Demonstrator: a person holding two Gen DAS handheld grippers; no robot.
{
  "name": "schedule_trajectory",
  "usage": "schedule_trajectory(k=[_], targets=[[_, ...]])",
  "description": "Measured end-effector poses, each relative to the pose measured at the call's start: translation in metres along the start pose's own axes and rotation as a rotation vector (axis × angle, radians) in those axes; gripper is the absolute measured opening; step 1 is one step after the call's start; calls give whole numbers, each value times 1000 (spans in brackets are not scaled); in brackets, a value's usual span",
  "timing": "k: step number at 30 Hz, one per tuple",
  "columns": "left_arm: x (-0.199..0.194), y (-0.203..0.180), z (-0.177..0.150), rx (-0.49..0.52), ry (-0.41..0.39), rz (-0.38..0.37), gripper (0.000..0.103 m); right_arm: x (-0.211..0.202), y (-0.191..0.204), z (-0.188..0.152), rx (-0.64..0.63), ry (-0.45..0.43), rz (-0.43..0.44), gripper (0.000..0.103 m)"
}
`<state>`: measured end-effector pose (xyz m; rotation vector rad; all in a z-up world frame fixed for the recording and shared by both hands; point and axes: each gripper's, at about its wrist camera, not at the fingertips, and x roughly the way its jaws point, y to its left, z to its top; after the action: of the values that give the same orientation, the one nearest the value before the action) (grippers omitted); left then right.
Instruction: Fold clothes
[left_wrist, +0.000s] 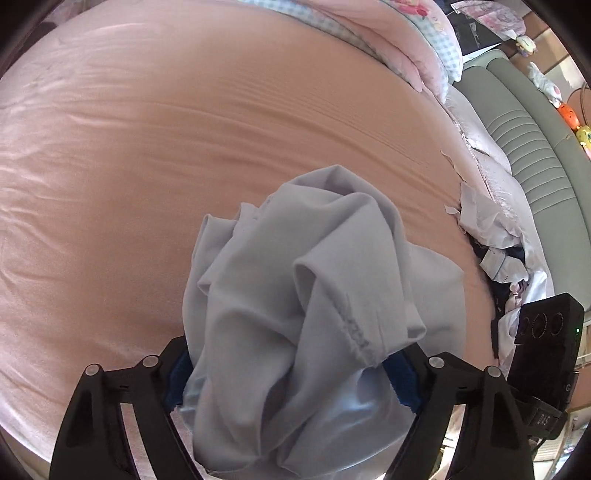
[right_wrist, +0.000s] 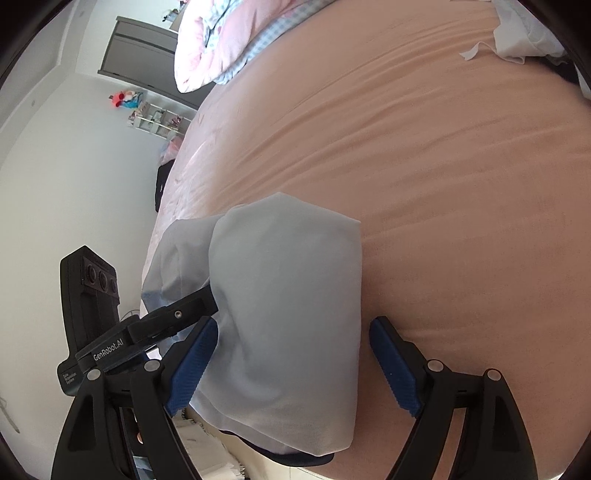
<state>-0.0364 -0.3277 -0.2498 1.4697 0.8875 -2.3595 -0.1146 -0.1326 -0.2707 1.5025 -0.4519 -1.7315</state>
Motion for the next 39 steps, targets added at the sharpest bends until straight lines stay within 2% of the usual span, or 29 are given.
schedule_trajectory(k=[2,5,6,10,12,15,20,28,32,39], targets=[[-2,-3,0,8,-35,31,76,1,0,0,3,-7,1,82],[-9,-8,-9,70,-80,92,67,2,-1,0,8,-10,8,64],[-10,-12,-11,99,-88,115,64,2,-2,0,18,-8,7,62],[-9,-14,-17,107,-108,138,57,8,3,-1,22,-23,2,59],[-11,-15,-19,95,-117,137,50,9,9,-2,4,-29,-9,56],[-8,-29,-15,91,-129,151,45,6,14,-1,-23,-39,-17,53],[-11,-34,-16,74,-144,158,43,1,19,2,-73,-40,-29,52],[-31,-36,-7,-16,-206,73,41,-19,59,13,-264,-77,-80,52],[-51,-37,-3,-6,-252,84,41,-25,76,17,-292,-88,-51,52],[-84,-11,-4,-23,-302,100,41,-19,111,17,-338,-79,-23,52]])
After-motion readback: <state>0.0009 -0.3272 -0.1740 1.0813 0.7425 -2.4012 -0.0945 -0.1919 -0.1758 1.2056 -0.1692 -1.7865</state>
